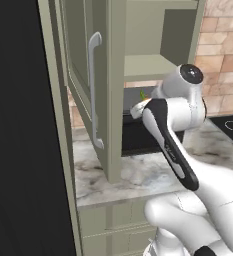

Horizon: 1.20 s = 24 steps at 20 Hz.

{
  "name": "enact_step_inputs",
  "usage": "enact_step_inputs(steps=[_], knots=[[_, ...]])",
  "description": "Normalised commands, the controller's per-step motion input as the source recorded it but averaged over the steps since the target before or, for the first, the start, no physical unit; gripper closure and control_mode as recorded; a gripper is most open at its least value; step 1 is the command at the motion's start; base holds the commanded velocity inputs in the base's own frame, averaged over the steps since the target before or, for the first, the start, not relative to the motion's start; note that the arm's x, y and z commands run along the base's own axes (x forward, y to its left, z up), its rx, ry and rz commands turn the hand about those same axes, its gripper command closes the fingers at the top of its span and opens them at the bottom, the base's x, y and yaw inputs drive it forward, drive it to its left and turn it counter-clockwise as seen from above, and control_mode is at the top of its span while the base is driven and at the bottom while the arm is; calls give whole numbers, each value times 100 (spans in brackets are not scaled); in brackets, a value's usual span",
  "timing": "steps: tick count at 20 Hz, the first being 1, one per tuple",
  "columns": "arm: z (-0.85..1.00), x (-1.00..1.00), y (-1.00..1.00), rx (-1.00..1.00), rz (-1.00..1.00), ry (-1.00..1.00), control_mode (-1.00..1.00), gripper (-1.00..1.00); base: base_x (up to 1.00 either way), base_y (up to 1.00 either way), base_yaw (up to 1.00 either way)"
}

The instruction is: Pick the carrot from the counter and place it in the cabinet. Then close the cabinet.

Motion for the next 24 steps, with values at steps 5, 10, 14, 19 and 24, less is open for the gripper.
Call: enact_step_inputs(steps=[5, 10, 14, 19, 24], knots=[[69, 31, -5, 9, -13, -11, -100, 100, 0, 0, 0], [51, 48, -10, 9, -15, -14, -100, 100, 0, 0, 0], [35, 64, -16, 11, -15, -11, -100, 100, 0, 0, 0], [14, 68, -16, 10, -13, -3, -100, 100, 0, 0, 0], [0, 79, -5, 5, -10, 1, -100, 100, 0, 0, 0]])
